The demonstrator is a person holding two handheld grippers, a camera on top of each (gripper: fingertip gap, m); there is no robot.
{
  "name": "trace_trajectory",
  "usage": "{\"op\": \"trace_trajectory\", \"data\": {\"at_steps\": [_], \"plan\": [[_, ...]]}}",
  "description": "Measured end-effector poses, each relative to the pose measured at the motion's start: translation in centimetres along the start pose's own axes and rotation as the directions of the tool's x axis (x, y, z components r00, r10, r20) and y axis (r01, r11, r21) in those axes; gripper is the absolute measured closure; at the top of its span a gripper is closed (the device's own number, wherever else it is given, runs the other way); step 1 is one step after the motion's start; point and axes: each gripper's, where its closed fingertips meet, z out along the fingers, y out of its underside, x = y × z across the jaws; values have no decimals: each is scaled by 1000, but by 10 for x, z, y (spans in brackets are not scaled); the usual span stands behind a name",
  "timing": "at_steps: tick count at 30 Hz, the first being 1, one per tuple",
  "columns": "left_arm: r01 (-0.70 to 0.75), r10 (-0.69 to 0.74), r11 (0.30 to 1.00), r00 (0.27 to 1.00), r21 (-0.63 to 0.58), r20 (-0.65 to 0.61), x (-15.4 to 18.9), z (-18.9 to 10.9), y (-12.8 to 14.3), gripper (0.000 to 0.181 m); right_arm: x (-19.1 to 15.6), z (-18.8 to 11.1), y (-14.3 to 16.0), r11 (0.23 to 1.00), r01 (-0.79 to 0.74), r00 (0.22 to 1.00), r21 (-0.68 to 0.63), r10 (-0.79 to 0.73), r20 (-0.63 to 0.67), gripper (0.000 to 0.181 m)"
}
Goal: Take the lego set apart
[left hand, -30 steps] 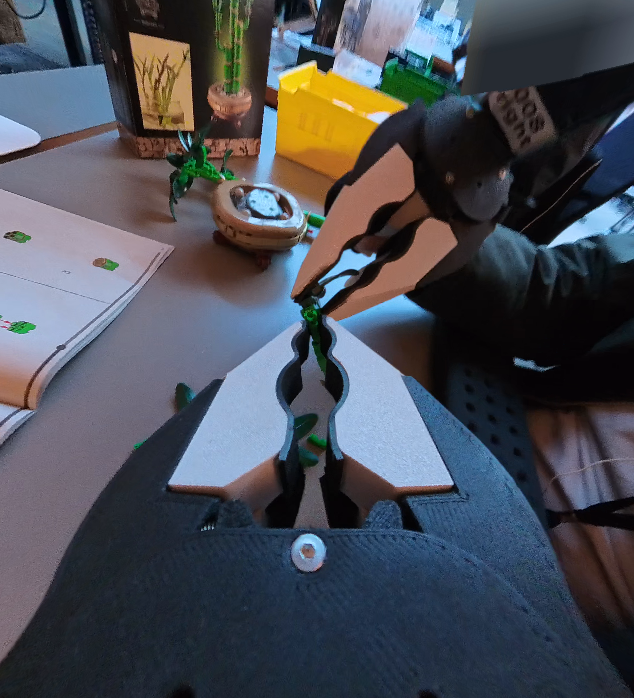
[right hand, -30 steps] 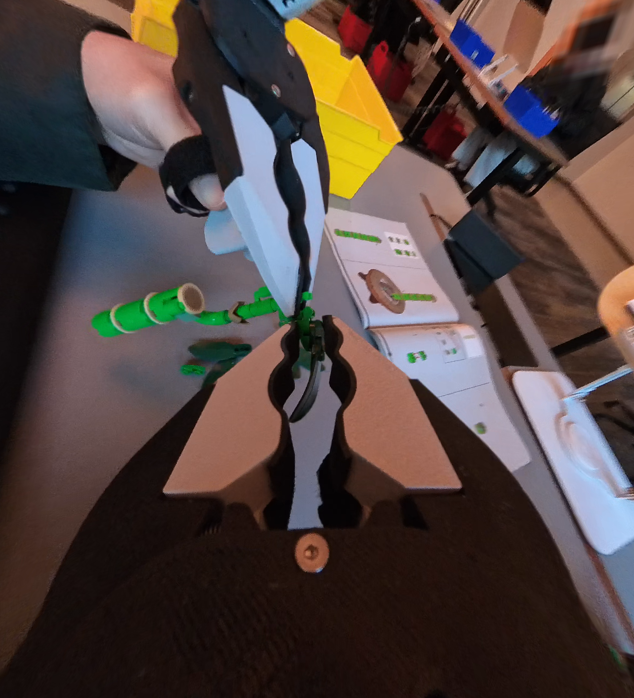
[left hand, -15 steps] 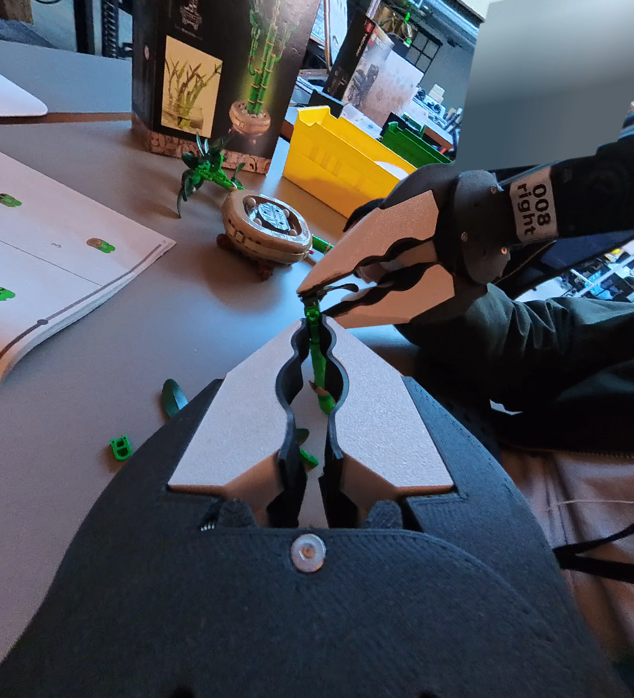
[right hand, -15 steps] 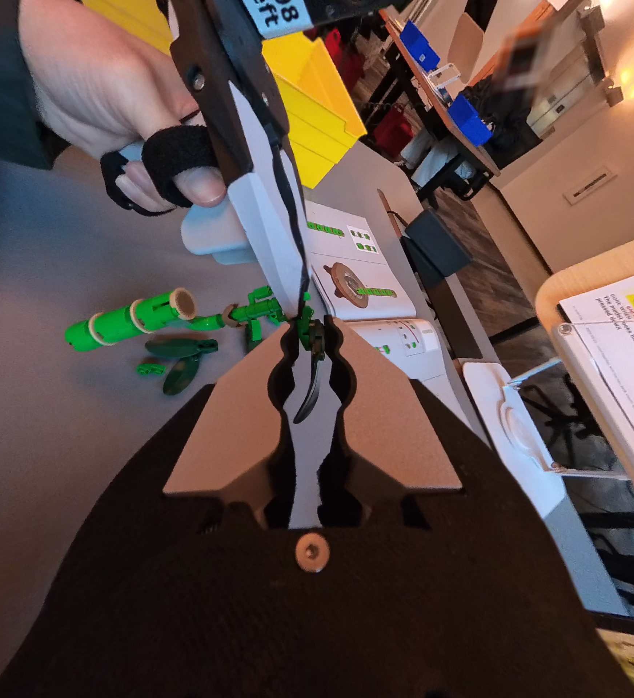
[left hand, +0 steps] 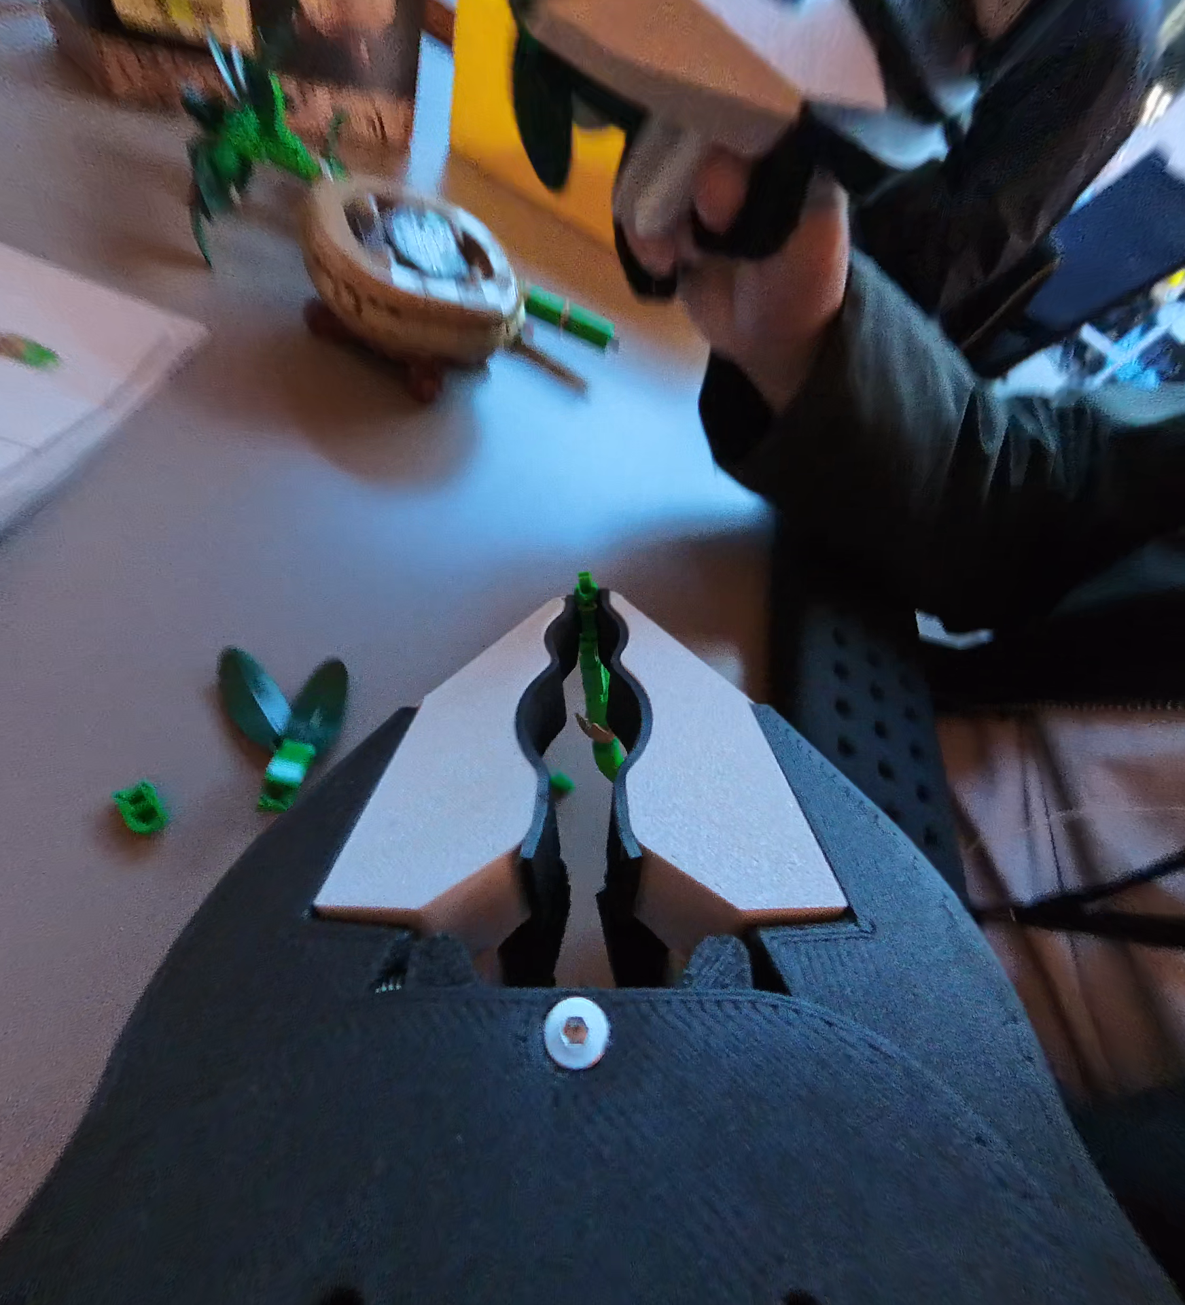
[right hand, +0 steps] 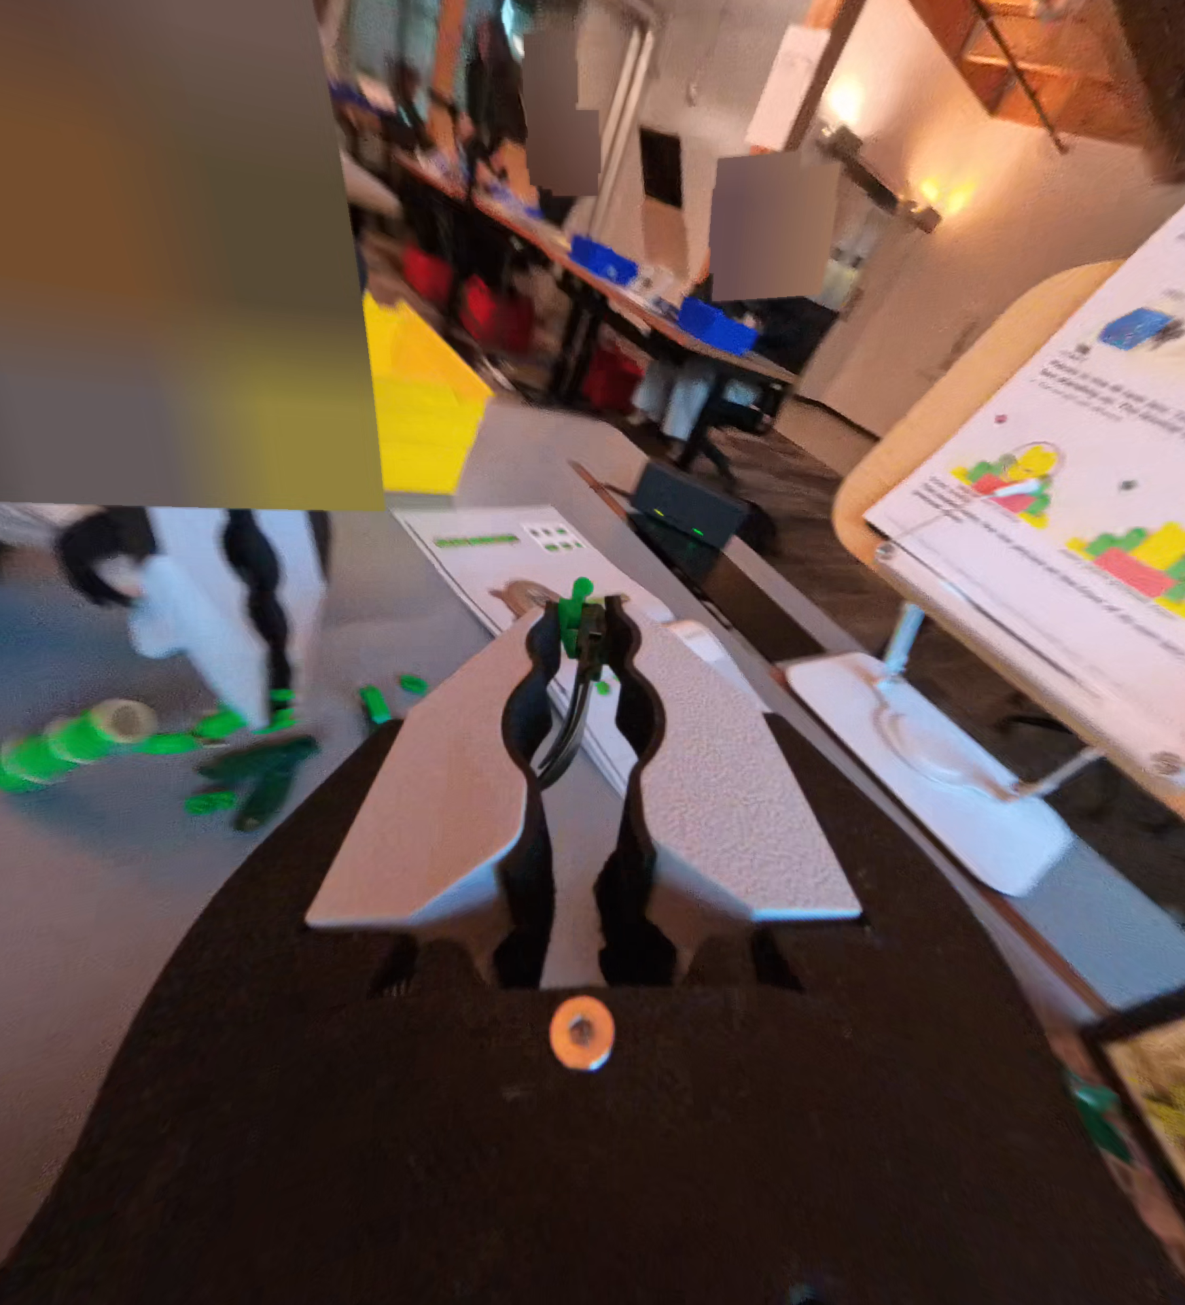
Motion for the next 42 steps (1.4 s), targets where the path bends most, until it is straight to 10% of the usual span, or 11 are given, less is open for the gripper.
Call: {"op": "trace_trajectory", "data": {"at_steps": [8,13,24,30,37,42], "plan": [[32,-34,971,999,236,5,-8,-39,-39,178,-52,18,9,999,-2,972,-46,13,235,170],[132,-143,967,989,219,35,-31,-51,-30,178,-65,20,13,996,-67,942,-60,83,326,170],[527,-525,849,838,33,149,-84,-54,35,172,-87,53,119,862,215,936,-458,-49,348,169],[517,-525,851,843,88,121,-86,-56,25,178,-83,56,128,868,51,938,-493,128,321,156],[407,-398,876,913,259,-88,-58,-65,-25,176,-77,61,89,931,-102,933,-351,212,291,140],[291,-221,871,952,396,-214,-27,-75,-60,178,-111,59,28,906,-375,787,-195,422,451,132]]}}
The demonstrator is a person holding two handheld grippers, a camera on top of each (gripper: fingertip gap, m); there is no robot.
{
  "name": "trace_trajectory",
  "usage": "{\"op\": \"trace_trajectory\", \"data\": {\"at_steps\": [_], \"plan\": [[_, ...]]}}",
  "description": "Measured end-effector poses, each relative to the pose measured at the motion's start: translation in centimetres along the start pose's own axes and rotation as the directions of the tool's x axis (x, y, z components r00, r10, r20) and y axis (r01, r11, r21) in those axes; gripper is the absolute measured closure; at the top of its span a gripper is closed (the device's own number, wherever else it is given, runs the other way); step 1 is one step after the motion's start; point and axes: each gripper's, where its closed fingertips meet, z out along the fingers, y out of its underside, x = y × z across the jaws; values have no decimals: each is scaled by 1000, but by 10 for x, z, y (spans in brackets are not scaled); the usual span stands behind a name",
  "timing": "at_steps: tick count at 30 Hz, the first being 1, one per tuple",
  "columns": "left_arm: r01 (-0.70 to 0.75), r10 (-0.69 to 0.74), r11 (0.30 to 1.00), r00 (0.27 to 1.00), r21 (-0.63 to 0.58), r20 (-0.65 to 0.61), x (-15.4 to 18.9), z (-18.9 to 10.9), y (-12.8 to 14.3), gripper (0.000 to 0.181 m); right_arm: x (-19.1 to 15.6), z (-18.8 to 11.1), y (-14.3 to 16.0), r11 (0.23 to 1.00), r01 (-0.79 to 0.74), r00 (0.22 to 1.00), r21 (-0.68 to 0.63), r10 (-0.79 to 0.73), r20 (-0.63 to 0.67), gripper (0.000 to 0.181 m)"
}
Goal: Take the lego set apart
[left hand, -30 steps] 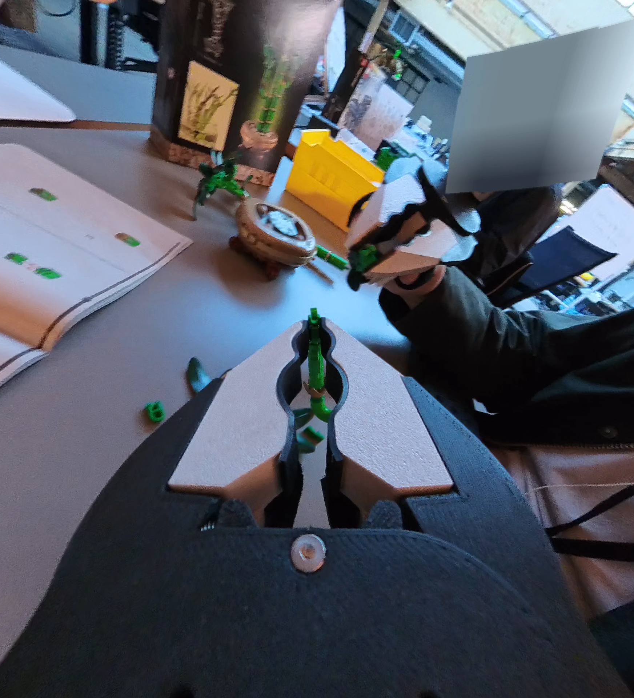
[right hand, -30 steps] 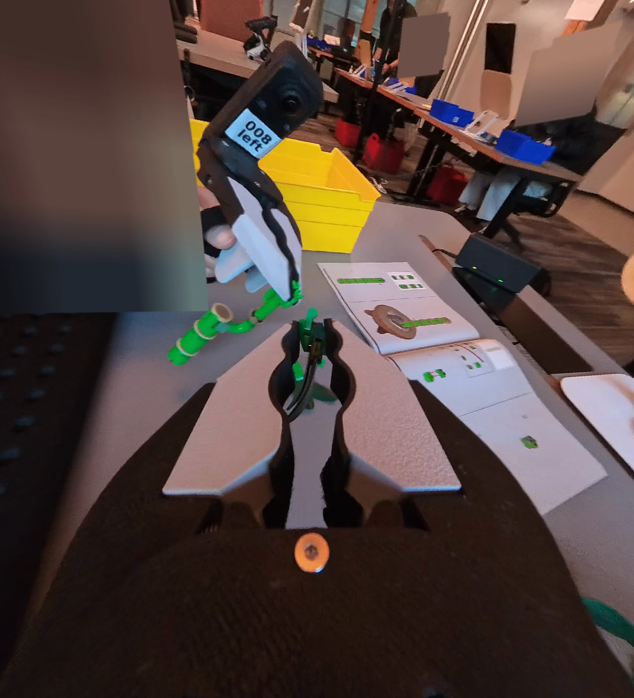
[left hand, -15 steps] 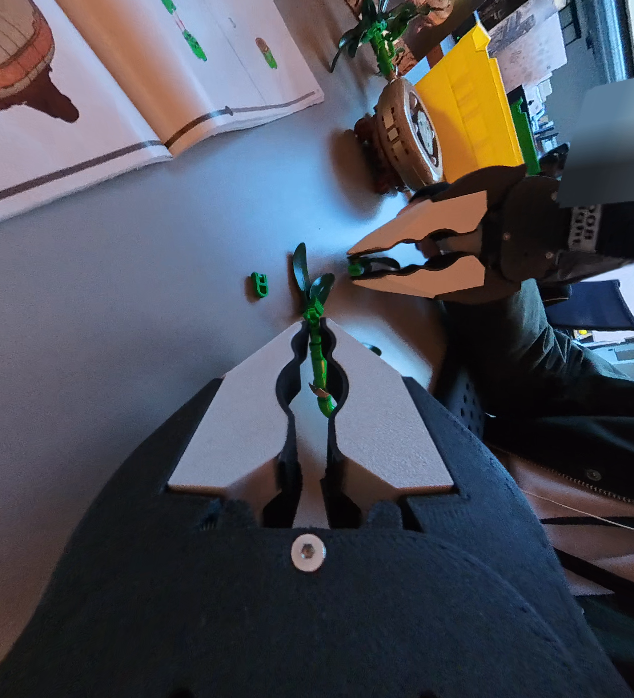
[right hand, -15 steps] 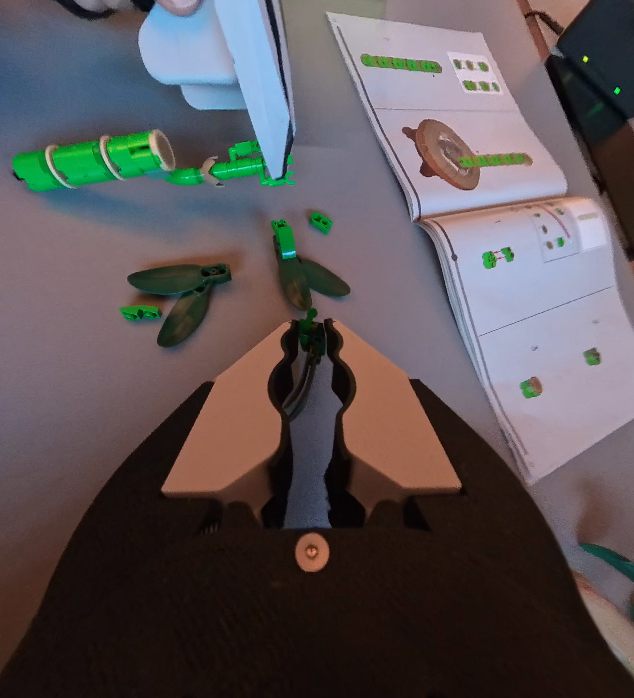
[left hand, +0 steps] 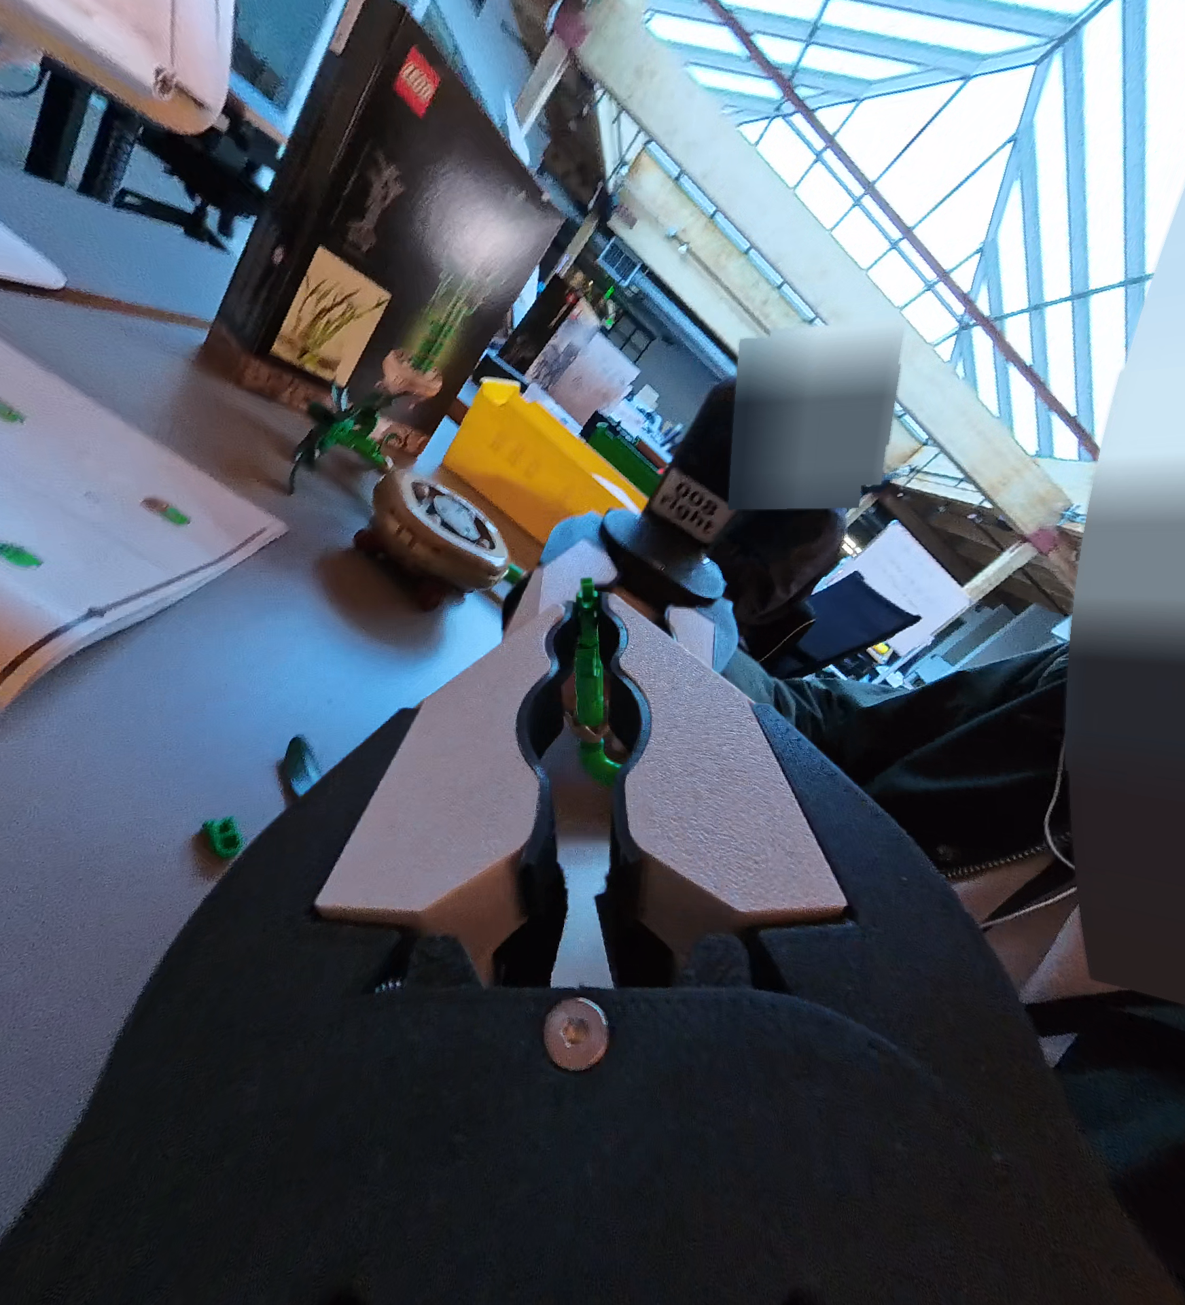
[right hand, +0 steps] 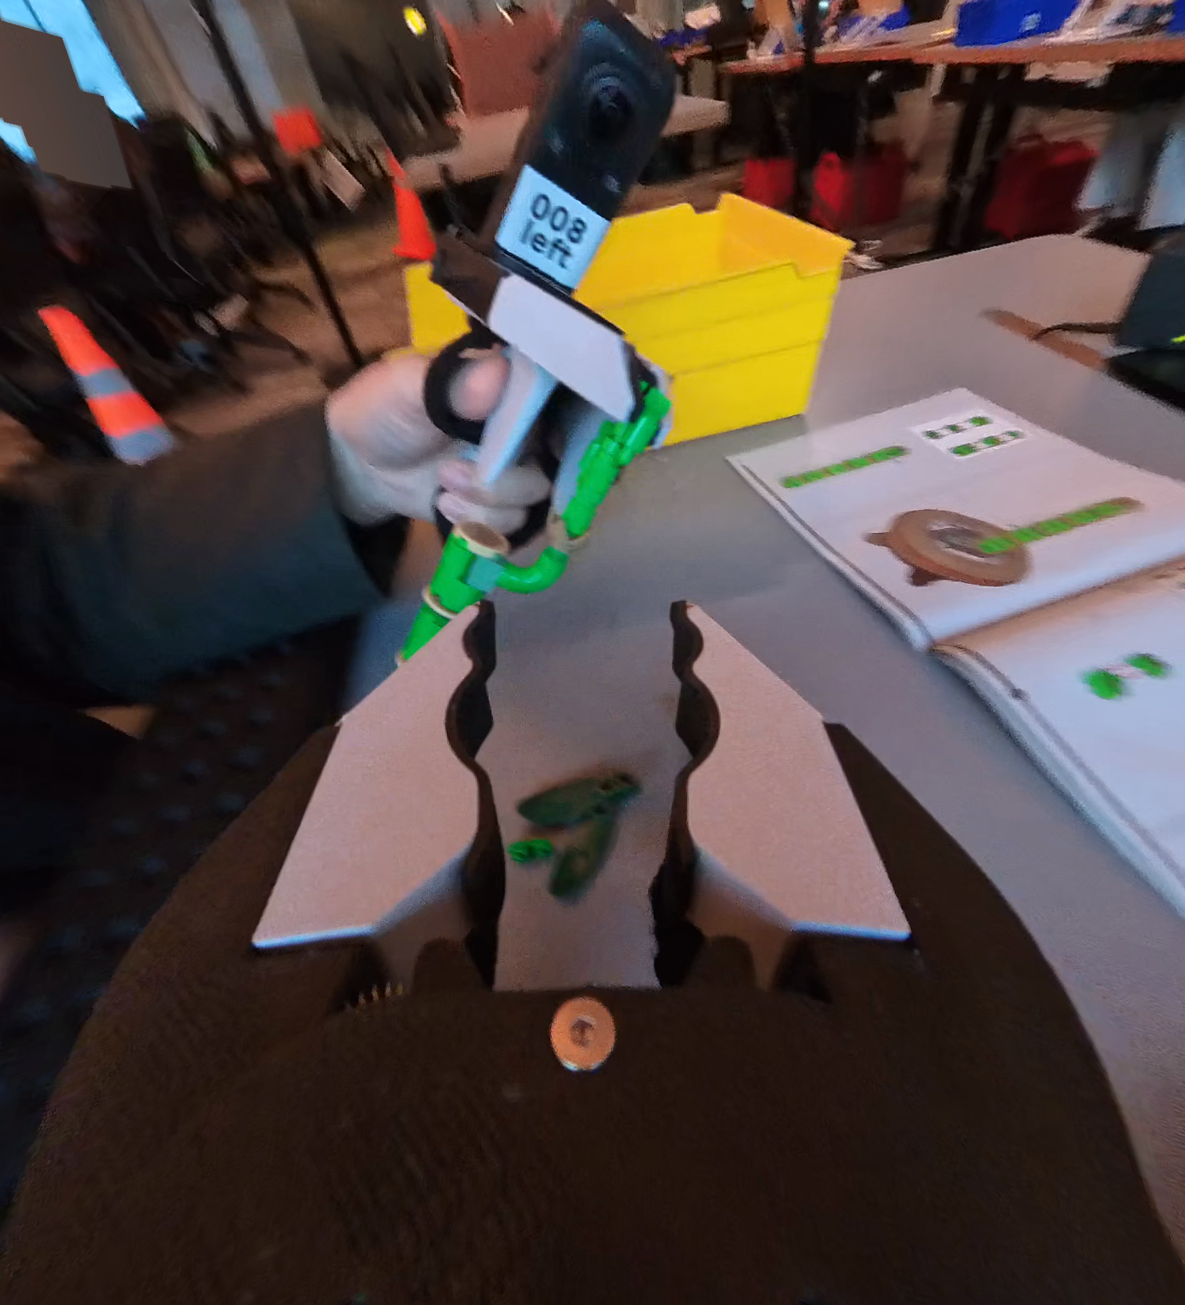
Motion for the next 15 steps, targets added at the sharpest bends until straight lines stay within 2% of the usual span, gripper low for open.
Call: {"op": "trace_trajectory", "data": {"at_steps": [5,7,8,9,10,12,13,15], "plan": [[-102,100,994,994,45,37,2,4,-7,178,-27,15,-3,981,-191,965,15,185,185,132],[-141,139,988,990,68,37,5,4,-11,178,-26,16,0,973,-231,955,0,226,193,142],[-150,148,986,988,74,42,5,5,-12,178,-28,15,0,972,-236,949,-12,233,214,160],[-157,154,985,987,70,50,4,5,-11,178,-29,13,1,972,-235,944,-25,234,230,165],[-160,156,984,985,72,68,1,5,-12,176,-26,10,1,972,-232,948,-38,235,216,165],[-163,148,981,978,101,146,-10,1,-19,134,-7,-1,0,982,-183,975,-38,186,121,165],[-173,149,978,971,120,187,-15,-4,-24,125,7,-10,1,987,-153,986,-51,155,52,166],[-193,147,970,951,149,273,-26,-17,-32,126,44,-33,14,988,-86,986,-130,66,-151,166]]}}
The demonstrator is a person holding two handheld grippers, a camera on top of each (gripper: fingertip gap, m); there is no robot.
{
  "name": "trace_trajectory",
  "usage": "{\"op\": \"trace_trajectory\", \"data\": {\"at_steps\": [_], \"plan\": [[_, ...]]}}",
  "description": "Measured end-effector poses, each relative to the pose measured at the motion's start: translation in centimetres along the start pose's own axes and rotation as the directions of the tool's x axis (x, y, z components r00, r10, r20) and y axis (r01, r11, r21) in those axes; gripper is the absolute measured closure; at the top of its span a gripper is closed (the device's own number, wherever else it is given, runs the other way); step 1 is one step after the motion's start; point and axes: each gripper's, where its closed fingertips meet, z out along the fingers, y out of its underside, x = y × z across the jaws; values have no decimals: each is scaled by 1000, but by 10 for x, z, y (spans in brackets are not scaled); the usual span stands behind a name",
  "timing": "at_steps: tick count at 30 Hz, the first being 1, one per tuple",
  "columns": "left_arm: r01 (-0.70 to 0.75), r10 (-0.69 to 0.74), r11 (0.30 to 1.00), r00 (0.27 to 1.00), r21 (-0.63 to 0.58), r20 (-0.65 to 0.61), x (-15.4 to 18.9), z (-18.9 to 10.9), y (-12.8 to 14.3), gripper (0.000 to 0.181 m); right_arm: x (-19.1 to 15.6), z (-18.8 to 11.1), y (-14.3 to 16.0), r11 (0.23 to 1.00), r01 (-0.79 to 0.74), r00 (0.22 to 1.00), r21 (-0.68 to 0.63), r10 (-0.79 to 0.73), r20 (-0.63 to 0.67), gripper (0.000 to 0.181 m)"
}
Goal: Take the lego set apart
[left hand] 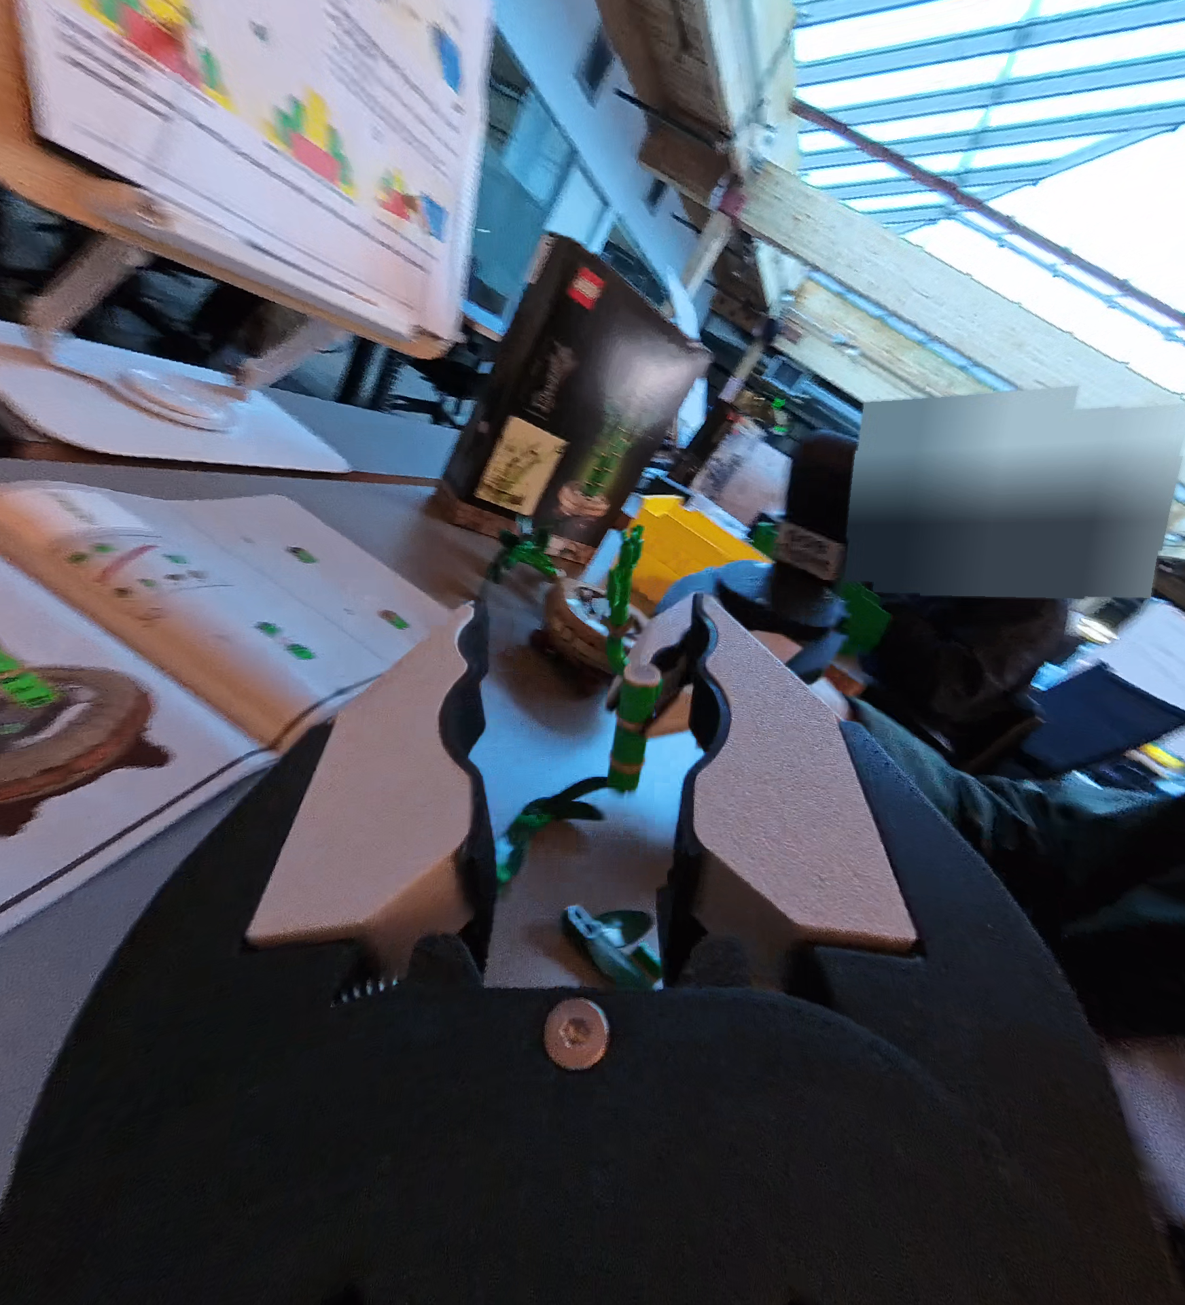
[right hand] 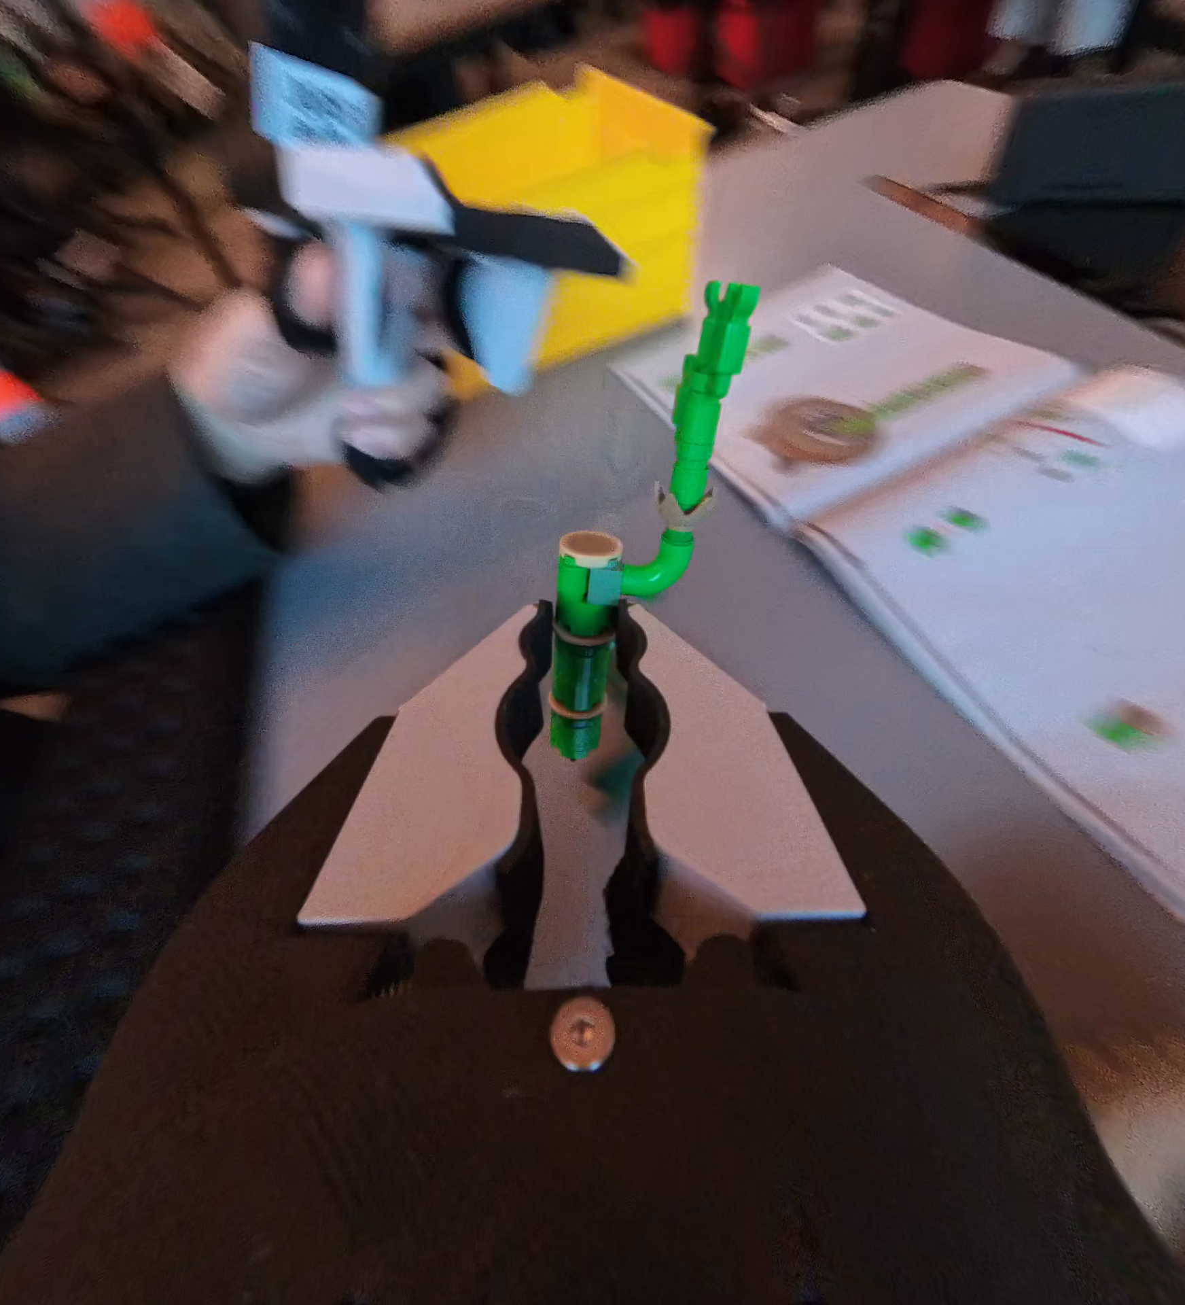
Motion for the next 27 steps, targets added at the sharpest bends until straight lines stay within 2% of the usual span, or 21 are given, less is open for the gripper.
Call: {"op": "trace_trajectory", "data": {"at_steps": [2,3,5,9,13,15,17,19,24,26,27], "plan": [[-11,20,998,989,-68,146,-25,-6,9,134,33,-15,23,989,29,986,-146,-52,-157,166],[-18,50,989,975,-148,214,-37,-9,21,137,43,-21,37,974,16,978,-227,-63,-200,165],[-38,133,951,947,-308,293,-54,-11,46,143,51,-25,49,955,-1,969,-295,-72,-235,165],[-105,328,831,886,-546,327,-71,-8,85,146,49,-24,56,946,-65,977,-317,-4,-211,165],[-117,397,742,870,-660,292,-78,-2,112,144,59,-34,71,915,-91,968,-393,-12,-252,165],[-119,400,718,876,-685,268,-77,0,121,145,57,-37,78,901,-123,972,-417,25,-234,165],[-130,402,706,883,-696,243,-74,3,124,155,53,-37,80,894,-152,973,-421,60,-222,165],[-153,438,689,867,-708,239,-76,2,124,173,51,-35,81,893,-140,975,-427,49,-217,165],[-174,460,666,861,-725,216,-74,-1,124,175,52,-33,96,847,-136,962,-514,-10,-272,164],[-210,447,710,872,-672,200,-66,2,112,175,52,-30,97,841,-145,956,-521,-17,-293,164],[-219,397,765,901,-606,175,-54,8,103,175,51,-29,97,840,-143,954,-524,-23,-298,162]]}}
